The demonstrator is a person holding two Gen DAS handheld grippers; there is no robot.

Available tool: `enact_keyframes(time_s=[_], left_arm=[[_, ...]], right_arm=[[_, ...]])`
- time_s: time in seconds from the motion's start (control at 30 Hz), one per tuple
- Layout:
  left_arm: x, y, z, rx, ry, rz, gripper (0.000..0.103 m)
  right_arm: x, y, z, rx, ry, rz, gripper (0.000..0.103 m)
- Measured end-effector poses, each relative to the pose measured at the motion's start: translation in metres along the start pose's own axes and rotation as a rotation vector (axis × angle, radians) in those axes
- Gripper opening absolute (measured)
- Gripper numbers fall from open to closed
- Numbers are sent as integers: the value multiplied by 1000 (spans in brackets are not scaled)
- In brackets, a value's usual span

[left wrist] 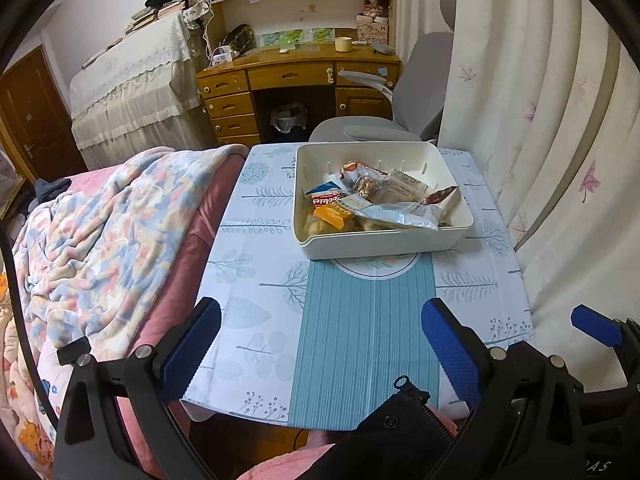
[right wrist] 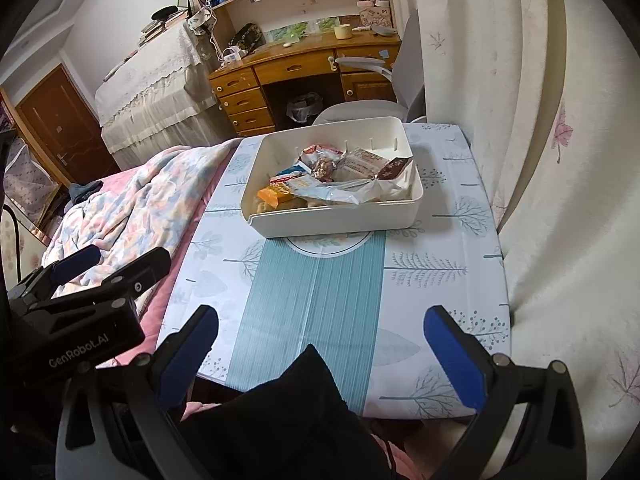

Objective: Organize snacks

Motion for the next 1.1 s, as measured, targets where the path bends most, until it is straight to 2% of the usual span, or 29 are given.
enact_keyframes(time_s=[1.1], left_arm=[[10,-11,3,16,8,30,100]], right_arm=[[9,-9,-2,7,-3,21,103]])
Point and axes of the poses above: each gripper's, at about its wrist camera, not at the fingertips, and y roughly against the way its jaws point, z to its left, x to its underside, the point moved 6 cm from there along -y, roughly the way its jaws point, and after that the axes turned 9 degrees about -z, right-handed, at the moved point
